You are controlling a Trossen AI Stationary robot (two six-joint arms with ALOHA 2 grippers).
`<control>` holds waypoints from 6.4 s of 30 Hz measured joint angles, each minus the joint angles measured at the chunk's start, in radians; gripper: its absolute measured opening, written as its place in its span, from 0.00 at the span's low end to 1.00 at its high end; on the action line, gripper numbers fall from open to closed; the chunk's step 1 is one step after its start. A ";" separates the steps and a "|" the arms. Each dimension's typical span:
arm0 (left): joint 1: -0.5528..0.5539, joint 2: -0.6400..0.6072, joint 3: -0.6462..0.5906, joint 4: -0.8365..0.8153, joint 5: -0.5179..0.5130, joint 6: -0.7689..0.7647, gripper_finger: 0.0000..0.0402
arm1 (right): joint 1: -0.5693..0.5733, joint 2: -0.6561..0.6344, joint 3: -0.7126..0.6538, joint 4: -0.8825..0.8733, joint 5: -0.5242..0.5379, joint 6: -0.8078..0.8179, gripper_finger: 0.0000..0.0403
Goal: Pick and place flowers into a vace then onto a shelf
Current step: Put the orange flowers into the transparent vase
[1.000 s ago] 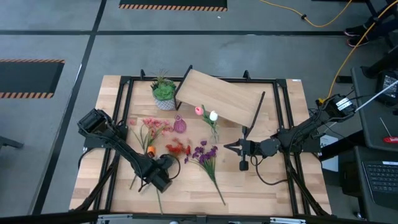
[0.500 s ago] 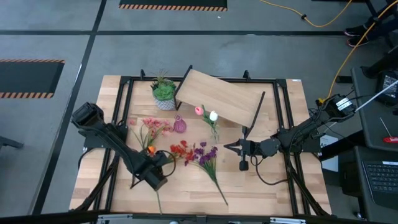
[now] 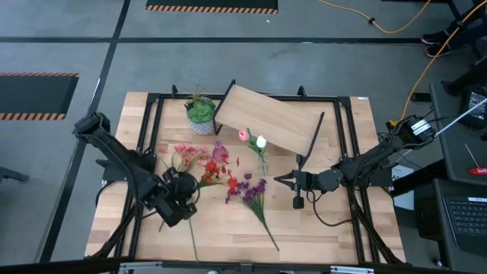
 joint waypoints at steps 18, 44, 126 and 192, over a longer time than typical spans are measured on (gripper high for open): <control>-0.018 -0.064 0.000 0.087 -0.261 0.242 0.03 | 0.000 0.000 0.000 0.000 0.000 0.024 0.03; 0.274 -0.047 -0.200 1.261 0.102 1.328 0.03 | 0.000 0.000 0.002 0.190 -0.203 -0.031 0.03; 0.507 0.161 -0.231 1.710 0.490 1.519 0.03 | -0.179 0.258 0.358 0.201 -0.393 -0.193 0.48; 0.496 0.136 -0.231 1.675 0.472 1.516 0.02 | -0.163 0.229 0.366 0.142 -0.389 -0.209 0.20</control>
